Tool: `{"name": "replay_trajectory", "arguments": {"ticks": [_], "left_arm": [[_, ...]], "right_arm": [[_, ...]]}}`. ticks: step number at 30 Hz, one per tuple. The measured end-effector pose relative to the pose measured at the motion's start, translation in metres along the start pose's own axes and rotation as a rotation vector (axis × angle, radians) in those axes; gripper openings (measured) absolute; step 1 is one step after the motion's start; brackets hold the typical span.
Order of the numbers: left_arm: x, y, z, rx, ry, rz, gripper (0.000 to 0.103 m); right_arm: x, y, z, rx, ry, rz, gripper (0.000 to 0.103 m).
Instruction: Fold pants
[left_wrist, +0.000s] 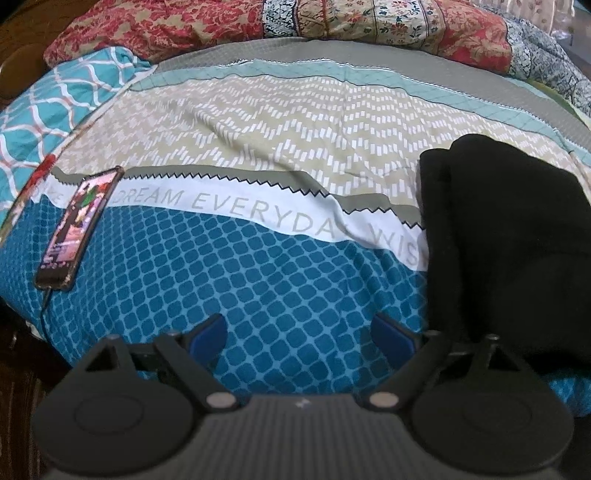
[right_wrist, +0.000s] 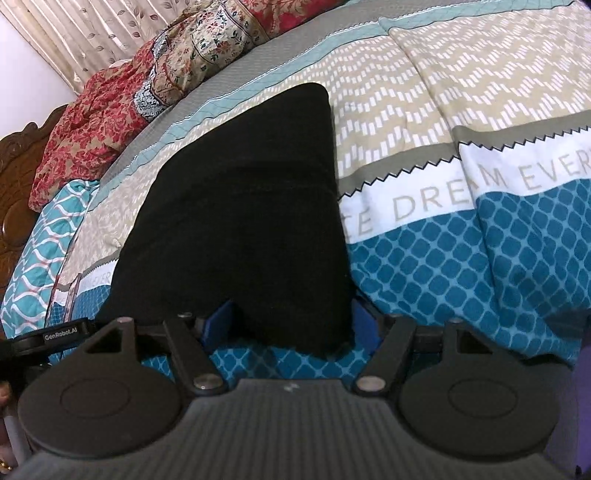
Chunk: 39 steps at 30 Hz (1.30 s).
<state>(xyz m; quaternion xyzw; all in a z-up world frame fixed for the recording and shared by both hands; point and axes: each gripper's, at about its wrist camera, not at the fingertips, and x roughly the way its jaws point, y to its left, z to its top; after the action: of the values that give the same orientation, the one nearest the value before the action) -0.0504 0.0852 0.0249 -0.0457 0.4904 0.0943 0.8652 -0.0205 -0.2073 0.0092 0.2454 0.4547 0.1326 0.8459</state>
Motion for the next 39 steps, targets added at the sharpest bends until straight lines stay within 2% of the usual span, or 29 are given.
{"name": "replay_trajectory", "arguments": {"ticks": [4,7,9,14,22,26,29,30,32,34,37,39], "left_arm": [[-0.007,0.006,0.007,-0.050,-0.011,-0.115,0.092],[-0.018,0.015,0.013,-0.120,-0.059,-0.278,0.103],[-0.020,0.016,0.020,-0.149,-0.070,-0.370,0.103],[-0.014,-0.002,0.033,-0.091,-0.086,-0.429,0.103],[0.026,-0.027,0.044,-0.017,0.008,-0.464,0.103],[0.047,-0.025,0.041,-0.064,0.109,-0.572,0.103],[0.055,-0.023,0.035,-0.087,0.115,-0.615,0.103],[0.056,-0.022,0.034,-0.092,0.112,-0.628,0.103],[0.060,-0.022,0.033,-0.115,0.138,-0.709,0.103],[0.065,-0.021,0.032,-0.169,0.179,-0.807,0.103],[0.073,-0.026,0.031,-0.165,0.189,-0.817,0.103],[0.077,-0.028,0.030,-0.154,0.185,-0.815,0.103]], "right_arm": [[-0.005,0.001,0.000,0.012,-0.018,0.006,0.072],[-0.013,0.000,0.003,0.008,-0.059,0.008,0.072],[-0.020,-0.002,0.005,0.004,-0.089,0.014,0.076],[-0.027,-0.010,0.011,0.016,-0.140,0.023,0.081],[-0.017,-0.024,0.023,0.080,-0.149,0.071,0.084],[-0.002,-0.032,0.029,0.095,-0.094,0.133,0.084],[0.019,-0.044,0.029,0.173,-0.016,0.187,0.088],[0.023,-0.049,0.029,0.197,-0.016,0.204,0.090],[0.020,-0.054,0.032,0.209,-0.026,0.253,0.096],[0.020,-0.049,0.032,0.186,-0.019,0.250,0.098],[0.020,-0.035,0.032,0.137,-0.019,0.229,0.100],[0.022,-0.022,0.032,0.085,-0.008,0.248,0.100]]}}
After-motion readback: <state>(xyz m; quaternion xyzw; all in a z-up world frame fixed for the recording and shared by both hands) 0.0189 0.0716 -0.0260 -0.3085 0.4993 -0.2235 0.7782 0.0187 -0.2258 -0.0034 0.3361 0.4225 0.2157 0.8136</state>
